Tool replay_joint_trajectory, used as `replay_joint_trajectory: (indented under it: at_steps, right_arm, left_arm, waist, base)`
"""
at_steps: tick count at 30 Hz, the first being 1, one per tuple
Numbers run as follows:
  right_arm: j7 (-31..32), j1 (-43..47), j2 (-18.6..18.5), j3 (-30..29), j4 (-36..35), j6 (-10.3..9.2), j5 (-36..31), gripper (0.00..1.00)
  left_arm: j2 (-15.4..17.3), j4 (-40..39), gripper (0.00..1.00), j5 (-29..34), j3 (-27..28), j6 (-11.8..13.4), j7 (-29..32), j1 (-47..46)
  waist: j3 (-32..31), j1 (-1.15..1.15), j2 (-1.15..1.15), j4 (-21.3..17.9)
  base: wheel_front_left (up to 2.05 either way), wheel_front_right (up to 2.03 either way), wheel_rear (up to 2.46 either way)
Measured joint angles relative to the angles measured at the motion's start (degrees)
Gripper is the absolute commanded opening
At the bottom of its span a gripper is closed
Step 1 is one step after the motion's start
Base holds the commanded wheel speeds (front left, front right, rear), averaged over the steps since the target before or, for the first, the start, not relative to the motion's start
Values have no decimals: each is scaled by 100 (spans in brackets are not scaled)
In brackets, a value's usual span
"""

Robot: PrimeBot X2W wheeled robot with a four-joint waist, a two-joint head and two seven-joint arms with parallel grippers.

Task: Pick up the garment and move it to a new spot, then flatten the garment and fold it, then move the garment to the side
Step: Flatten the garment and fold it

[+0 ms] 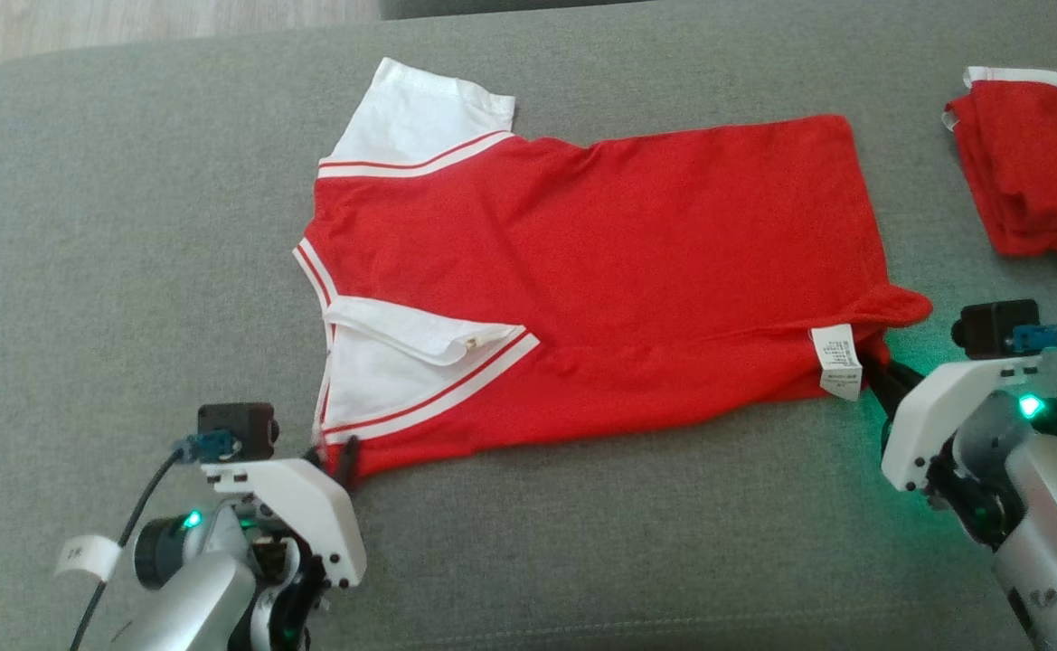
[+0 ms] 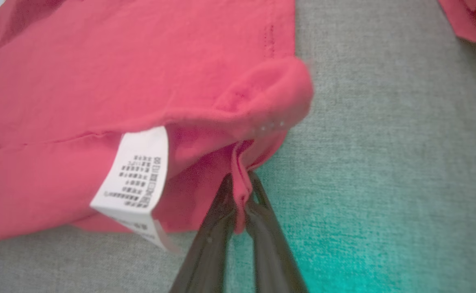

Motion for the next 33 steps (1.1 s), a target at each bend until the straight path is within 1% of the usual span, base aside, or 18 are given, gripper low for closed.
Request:
replay_joint_trajectory:
  at_steps: [1,5,8,11,14,17,22,27,28,29,30,31,33]
  right_arm:
    - [-2,-3,1,53,-1,0,33,0]
    - [-109,-3,-2,165,68,0,141,0]
    - [-43,31,-93,253,70,0,221,0]
    - [200,126,-312,349,8,0,335,0]
    - [407,379,-527,399,-234,0,423,0]
    - [547,731,-683,396,-514,1,536,0]
    - [747,1367,-831,216,-967,1,632,0]
    - [953,1865,-840,-167,-1312,1,606,0]
    - [978,1929,-826,-254,-1365,1,572,15]
    - [1023,1970,-801,-330,-1410,1,567,92]
    - [1048,2002,-768,-398,-1458,1,528,100]
    - [1112,2066,-716,-523,-1537,1,407,100]
    - [1196,2130,-693,-664,-1645,1,353,100]
  left_arm:
    - [-1,8,0,0,-7,-2,14,-26]
    - [19,-15,0,1,-3,30,14,-21]
    - [120,-114,0,-65,8,35,130,7]
    - [334,-378,0,-118,8,31,315,113]
    - [600,-678,0,-122,-32,27,583,349]
    - [762,-1024,0,-238,-105,56,847,637]
    - [1026,-1543,0,-369,-177,231,1202,1099]
    - [1109,-1838,0,-492,-189,365,1349,1378]
    - [1115,-1860,0,-493,-192,365,1367,1402]
    - [1117,-1867,15,-495,-203,365,1381,1410]
    - [1123,-1871,73,-515,-209,364,1439,1408]
    - [1156,-1867,100,-545,-208,366,1475,1409]
    - [1202,-1863,100,-517,-202,369,1473,1394]
  waist:
    - [-8,0,0,-4]
    - [-101,0,0,-17]
    - [-222,0,0,-17]
    - [-367,0,0,-11]
    - [-500,0,0,-15]
    - [-594,0,0,-39]
    - [-670,0,0,-103]
    - [-680,0,0,-153]
    - [-674,0,0,-159]
    - [-671,0,0,-165]
    - [-667,0,0,-170]
    - [-657,0,0,-178]
    - [-654,0,0,-180]
  base:
    - [0,0,0]
    - [0,0,0]
    - [0,0,0]
    - [0,0,0]
    - [0,0,0]
    - [0,0,0]
    - [0,0,0]
    - [0,0,0]
    - [0,0,0]
    - [0,0,0]
    - [0,0,0]
    - [0,0,0]
    - [0,0,0]
